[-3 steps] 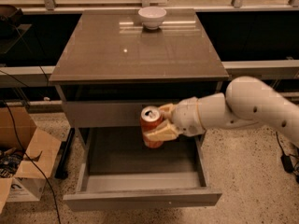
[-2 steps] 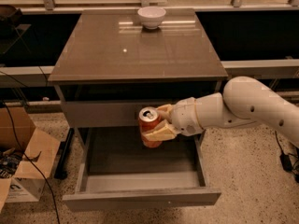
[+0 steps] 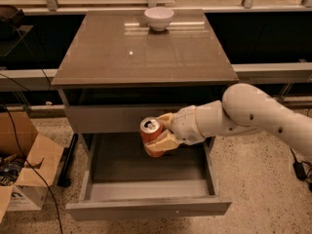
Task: Place coke can into middle drawer
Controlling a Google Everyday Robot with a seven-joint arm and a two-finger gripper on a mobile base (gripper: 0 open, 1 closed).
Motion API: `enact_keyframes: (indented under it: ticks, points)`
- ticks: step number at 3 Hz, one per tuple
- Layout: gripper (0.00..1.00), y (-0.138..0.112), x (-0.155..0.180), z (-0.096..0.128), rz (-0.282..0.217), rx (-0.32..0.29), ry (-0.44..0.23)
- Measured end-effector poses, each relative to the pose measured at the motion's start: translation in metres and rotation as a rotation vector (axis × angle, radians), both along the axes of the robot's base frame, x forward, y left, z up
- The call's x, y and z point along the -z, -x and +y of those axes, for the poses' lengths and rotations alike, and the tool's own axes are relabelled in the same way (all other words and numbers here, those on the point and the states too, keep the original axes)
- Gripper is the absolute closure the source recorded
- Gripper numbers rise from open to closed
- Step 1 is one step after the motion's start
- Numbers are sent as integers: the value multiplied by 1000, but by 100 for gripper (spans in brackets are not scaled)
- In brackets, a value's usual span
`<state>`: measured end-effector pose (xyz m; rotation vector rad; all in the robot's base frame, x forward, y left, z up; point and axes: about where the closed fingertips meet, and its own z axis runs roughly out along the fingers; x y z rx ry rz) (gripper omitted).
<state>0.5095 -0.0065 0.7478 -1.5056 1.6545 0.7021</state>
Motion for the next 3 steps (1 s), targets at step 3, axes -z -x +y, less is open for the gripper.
enact_keyframes:
  ticks: [3]
  points:
    - [100,-16,135,-23,63,103,-123]
